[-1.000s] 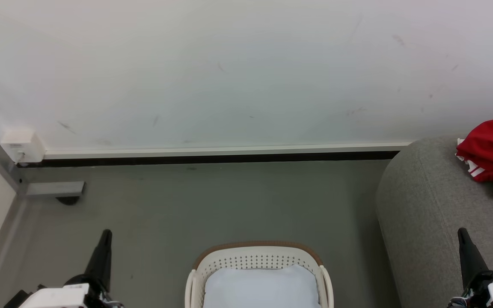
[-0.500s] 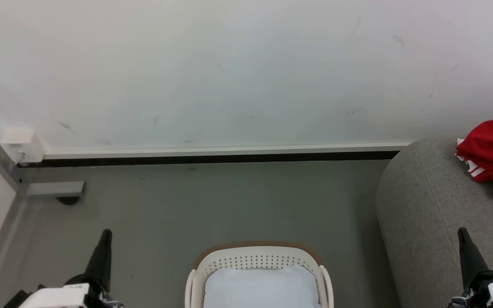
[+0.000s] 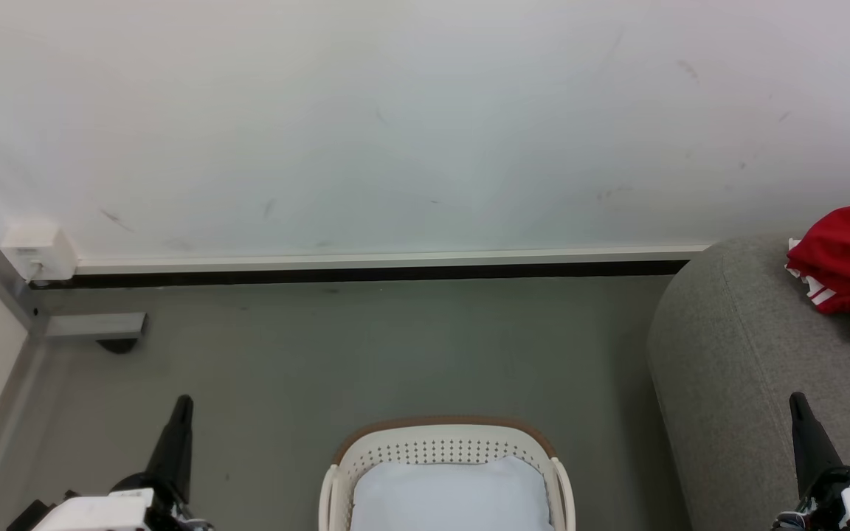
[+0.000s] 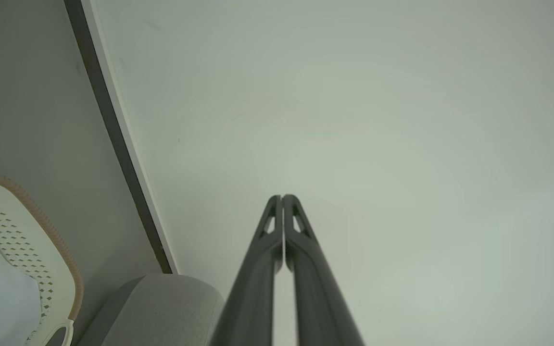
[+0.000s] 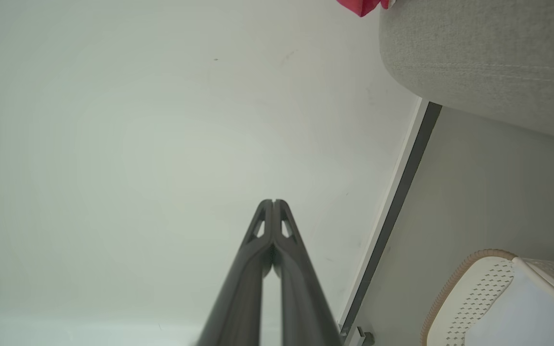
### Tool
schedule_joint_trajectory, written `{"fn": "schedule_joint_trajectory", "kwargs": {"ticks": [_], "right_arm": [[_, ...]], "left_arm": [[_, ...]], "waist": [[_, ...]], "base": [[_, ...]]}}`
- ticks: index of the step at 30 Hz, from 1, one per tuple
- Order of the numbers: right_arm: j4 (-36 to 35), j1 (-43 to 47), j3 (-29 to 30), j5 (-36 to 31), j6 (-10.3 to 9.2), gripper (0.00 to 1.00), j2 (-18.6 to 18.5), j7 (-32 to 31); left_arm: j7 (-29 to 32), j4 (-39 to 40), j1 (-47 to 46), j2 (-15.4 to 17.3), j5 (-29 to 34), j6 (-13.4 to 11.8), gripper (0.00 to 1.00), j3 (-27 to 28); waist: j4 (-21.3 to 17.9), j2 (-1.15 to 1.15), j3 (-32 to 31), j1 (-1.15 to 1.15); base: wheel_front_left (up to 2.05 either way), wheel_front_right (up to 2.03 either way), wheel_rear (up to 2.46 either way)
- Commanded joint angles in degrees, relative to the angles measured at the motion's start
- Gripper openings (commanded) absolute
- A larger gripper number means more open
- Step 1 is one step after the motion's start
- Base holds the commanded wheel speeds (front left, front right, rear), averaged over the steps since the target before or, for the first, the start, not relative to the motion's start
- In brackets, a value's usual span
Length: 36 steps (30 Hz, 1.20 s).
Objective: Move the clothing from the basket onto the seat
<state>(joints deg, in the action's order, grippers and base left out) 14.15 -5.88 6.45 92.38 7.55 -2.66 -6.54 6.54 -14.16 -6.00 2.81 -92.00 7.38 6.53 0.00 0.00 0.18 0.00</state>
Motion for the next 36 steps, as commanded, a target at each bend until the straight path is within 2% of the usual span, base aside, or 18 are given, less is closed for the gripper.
{"fn": "schedule_joint_trajectory", "kwargs": {"ticks": [1, 36], "right_arm": [[-0.3, -0.7, 0.2, 0.1, -0.12, 0.0, -0.4, -0.2], [-0.3, -0.7, 0.2, 0.1, -0.12, 0.0, -0.4, -0.2]], "left_arm": [[0.2, 0.2, -0.5, 0.1, -0.8, 0.2, 0.0, 0.1], [0.2, 0.2, -0.5, 0.1, -0.8, 0.2, 0.0, 0.1]], "waist": [[0.0, 0.0, 0.0, 0.0], [0.0, 0.0, 0.0, 0.0]], "base": [[0.0, 0.0, 0.0], [0.0, 0.0, 0.0]]}}
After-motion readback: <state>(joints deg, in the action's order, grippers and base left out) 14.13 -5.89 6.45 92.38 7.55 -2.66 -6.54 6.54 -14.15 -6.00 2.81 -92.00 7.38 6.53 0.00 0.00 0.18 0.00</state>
